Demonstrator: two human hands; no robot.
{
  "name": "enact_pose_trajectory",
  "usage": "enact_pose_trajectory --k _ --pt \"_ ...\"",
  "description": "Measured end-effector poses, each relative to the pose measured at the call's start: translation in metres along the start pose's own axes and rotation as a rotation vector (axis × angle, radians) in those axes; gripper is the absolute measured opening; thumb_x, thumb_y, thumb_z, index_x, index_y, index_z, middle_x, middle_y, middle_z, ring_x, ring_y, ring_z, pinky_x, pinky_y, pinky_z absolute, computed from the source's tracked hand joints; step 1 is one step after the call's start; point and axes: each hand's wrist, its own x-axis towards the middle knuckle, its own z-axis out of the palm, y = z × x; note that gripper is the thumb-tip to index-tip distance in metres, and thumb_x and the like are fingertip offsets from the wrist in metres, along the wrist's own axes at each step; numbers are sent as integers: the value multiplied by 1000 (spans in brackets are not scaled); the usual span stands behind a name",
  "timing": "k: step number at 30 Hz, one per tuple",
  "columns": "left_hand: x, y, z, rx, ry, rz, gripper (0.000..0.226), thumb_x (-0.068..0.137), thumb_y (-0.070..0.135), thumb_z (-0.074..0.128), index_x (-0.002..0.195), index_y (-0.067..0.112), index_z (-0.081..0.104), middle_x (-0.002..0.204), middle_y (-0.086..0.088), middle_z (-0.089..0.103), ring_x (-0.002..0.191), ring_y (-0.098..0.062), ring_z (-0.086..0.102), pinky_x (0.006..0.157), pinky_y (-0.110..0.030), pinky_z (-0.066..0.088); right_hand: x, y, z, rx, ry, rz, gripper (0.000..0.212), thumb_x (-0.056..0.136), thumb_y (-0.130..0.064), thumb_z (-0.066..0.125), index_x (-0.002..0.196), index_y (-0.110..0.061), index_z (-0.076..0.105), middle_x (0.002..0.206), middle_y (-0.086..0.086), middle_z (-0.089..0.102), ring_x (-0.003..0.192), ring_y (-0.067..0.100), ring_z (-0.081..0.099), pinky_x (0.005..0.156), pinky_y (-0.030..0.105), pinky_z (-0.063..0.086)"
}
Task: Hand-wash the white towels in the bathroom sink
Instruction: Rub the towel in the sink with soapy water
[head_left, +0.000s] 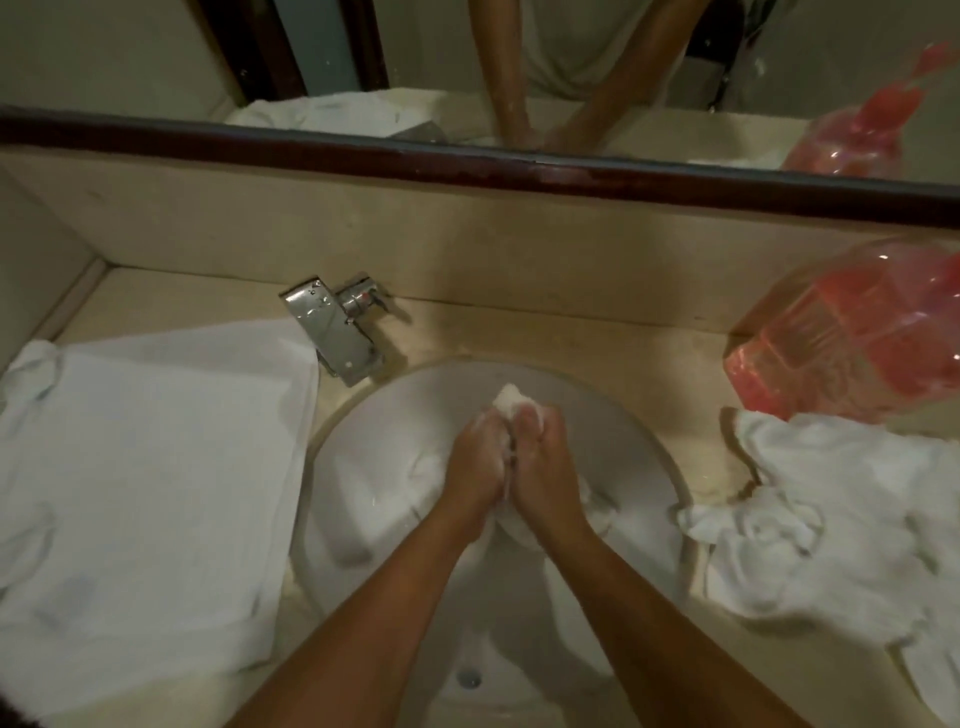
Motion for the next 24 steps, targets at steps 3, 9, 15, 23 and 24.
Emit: enact_pose_trajectory --k 3,9,15,23,24 --pt "-1 16 5 -4 18 89 49 112 39 30 115 13 71 106 -7 75 99 -21 71 84 -32 57 11 -13 -8 112 34 93 27 114 -44 35 114 -25 54 109 -1 68 94 8 65 83 32 51" --pt "-2 33 13 40 -82 130 38 111 42 36 109 22 69 102 1 74 95 -12 71 83 -29 57 11 -22 -14 213 96 77 24 114 -40 37 114 -28 58 110 -2 71 92 5 68 74 22 51" --pt "17 23 0 91 -17 135 27 103 30 52 113 11 68 107 -8 74 98 -23 70 89 -41 58 -11 -9 -7 220 -76 143 24 114 -35 38 111 -27 61 99 -10 72 80 -6 69 67 11 51" --pt "53 -24 -27 -100 -142 -129 68 93 73 41 111 20 80 109 -10 79 108 -25 73 101 -44 54 52 56 -8 155 3 350 78 83 -72 67 133 -12 61 116 11 75 103 30 75 88 43 63" --pt "59 -34 -29 8 -139 -95 64 100 66 40 116 18 78 113 -7 78 109 -24 71 102 -44 53 51 66 -6 137 -32 369 82 81 -78 67 133 -16 62 114 8 76 99 26 76 86 38 64"
